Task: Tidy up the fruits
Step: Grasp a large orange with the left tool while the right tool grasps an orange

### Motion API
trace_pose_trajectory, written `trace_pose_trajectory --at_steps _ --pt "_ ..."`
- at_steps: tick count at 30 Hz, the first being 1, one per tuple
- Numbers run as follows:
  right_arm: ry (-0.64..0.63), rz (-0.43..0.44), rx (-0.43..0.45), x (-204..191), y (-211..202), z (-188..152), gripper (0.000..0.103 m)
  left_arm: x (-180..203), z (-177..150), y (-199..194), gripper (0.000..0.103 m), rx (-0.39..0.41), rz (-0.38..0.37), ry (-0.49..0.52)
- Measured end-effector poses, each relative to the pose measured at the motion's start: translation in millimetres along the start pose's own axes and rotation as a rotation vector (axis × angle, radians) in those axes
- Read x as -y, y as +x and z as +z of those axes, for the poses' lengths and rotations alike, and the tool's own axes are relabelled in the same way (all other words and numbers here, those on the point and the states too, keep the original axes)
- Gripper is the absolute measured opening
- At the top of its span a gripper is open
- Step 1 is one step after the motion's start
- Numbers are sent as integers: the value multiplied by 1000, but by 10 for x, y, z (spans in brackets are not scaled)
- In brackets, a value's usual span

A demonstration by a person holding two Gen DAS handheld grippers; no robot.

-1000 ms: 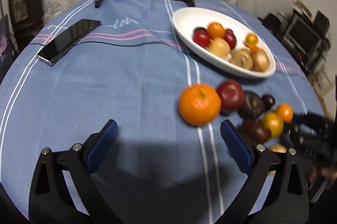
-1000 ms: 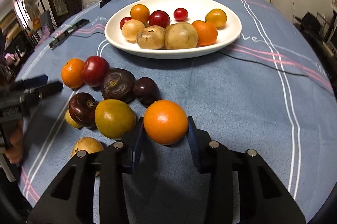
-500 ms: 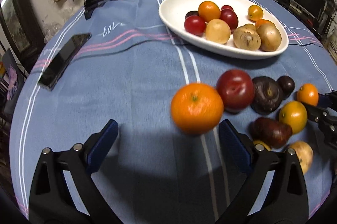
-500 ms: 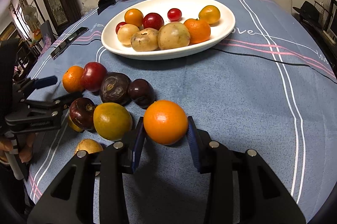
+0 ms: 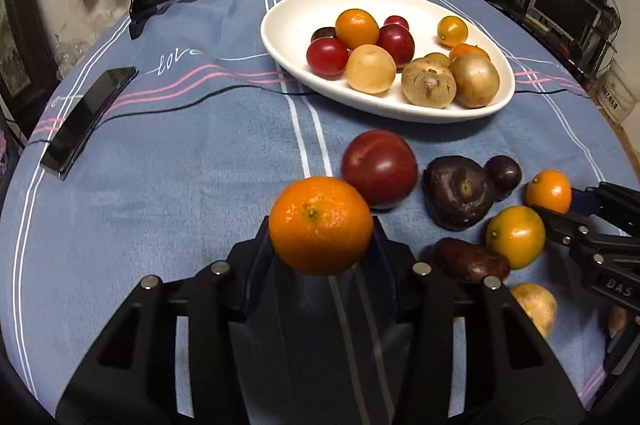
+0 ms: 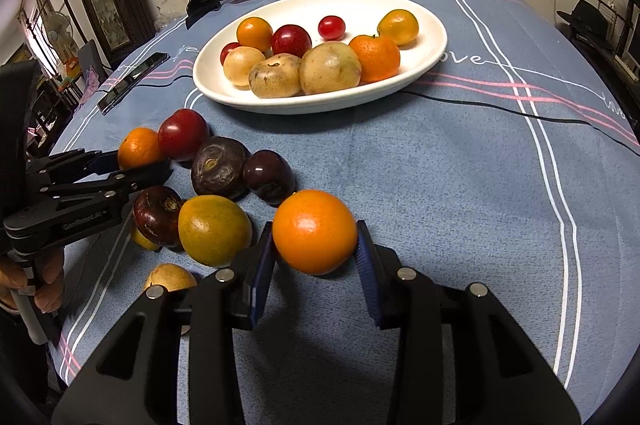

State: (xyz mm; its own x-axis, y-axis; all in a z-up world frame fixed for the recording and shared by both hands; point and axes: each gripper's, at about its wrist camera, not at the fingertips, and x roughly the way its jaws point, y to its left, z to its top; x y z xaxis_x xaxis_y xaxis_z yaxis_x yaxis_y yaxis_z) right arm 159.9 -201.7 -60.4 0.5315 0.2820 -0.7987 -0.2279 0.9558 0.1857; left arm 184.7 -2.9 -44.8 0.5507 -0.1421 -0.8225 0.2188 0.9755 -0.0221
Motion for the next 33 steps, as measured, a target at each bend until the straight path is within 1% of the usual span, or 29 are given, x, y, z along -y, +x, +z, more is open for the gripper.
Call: trace_pose_trajectory --at_steps 3,11,13,18,24,29,33 --pt "1 8 8 3 -34 -16 39 -8 -30 -104 47 11 -17 -11" --pt "-35 1 52 -27 -248 -114 39 46 -16 -483 47 83 -46 8" --pt "-37 -4 62 -25 -293 -110 39 78 -3 -546 47 95 -48 14" --pt "-46 13 113 -42 -498 -66 39 149 27 -635 47 109 -61 34" --pt "-84 16 179 -90 -710 88 39 199 183 -730 47 137 -55 55" --pt "-100 14 220 -129 -805 281 39 229 426 -801 47 166 -63 49" --pt "-107 8 238 -136 -797 446 39 279 621 -779 47 182 -74 41"
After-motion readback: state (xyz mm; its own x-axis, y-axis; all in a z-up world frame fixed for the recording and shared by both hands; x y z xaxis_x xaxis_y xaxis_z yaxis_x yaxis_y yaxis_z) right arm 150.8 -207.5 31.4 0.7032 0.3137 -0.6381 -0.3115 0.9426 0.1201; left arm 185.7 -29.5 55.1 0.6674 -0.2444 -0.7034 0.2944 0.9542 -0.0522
